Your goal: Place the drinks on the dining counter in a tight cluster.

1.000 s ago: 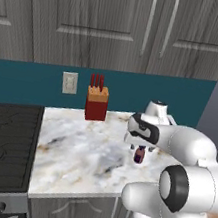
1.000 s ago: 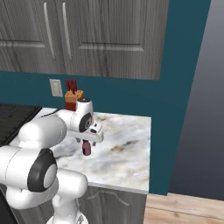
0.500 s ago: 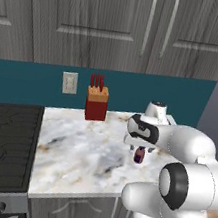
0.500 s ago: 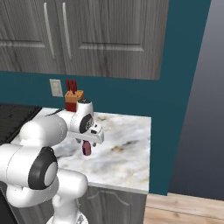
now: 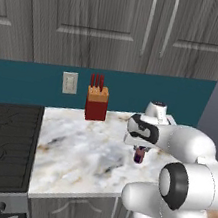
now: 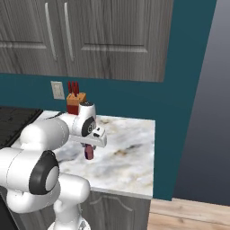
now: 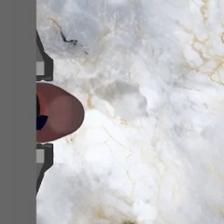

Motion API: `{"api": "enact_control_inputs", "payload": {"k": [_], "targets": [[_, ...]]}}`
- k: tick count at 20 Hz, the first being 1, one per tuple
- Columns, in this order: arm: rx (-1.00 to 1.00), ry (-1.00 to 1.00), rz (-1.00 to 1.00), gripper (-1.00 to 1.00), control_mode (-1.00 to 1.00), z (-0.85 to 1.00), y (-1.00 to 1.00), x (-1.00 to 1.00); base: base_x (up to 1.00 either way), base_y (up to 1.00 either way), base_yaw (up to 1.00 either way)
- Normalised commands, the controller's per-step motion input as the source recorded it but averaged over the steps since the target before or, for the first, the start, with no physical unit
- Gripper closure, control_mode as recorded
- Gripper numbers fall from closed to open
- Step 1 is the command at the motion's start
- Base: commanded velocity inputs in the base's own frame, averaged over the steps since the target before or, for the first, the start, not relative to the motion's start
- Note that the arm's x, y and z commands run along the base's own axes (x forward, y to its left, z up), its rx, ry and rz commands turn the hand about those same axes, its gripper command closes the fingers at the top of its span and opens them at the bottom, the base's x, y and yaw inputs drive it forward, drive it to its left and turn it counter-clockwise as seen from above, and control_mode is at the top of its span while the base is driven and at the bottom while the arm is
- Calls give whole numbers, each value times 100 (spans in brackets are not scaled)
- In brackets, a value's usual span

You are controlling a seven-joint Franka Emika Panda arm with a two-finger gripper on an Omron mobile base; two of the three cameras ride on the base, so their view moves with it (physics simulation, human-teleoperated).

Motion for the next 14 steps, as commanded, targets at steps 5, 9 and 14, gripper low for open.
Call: {"api": "enact_control_inputs", "payload": {"k": [5, 9, 14], "targets": [[3, -15, 0, 100, -100, 3, -6, -59, 0, 0, 0], [5, -21, 0, 100, -100, 25, -4, -86, 0, 0, 0], [0, -8, 2, 100, -100, 83, 0, -57, 0, 0, 0]]}}
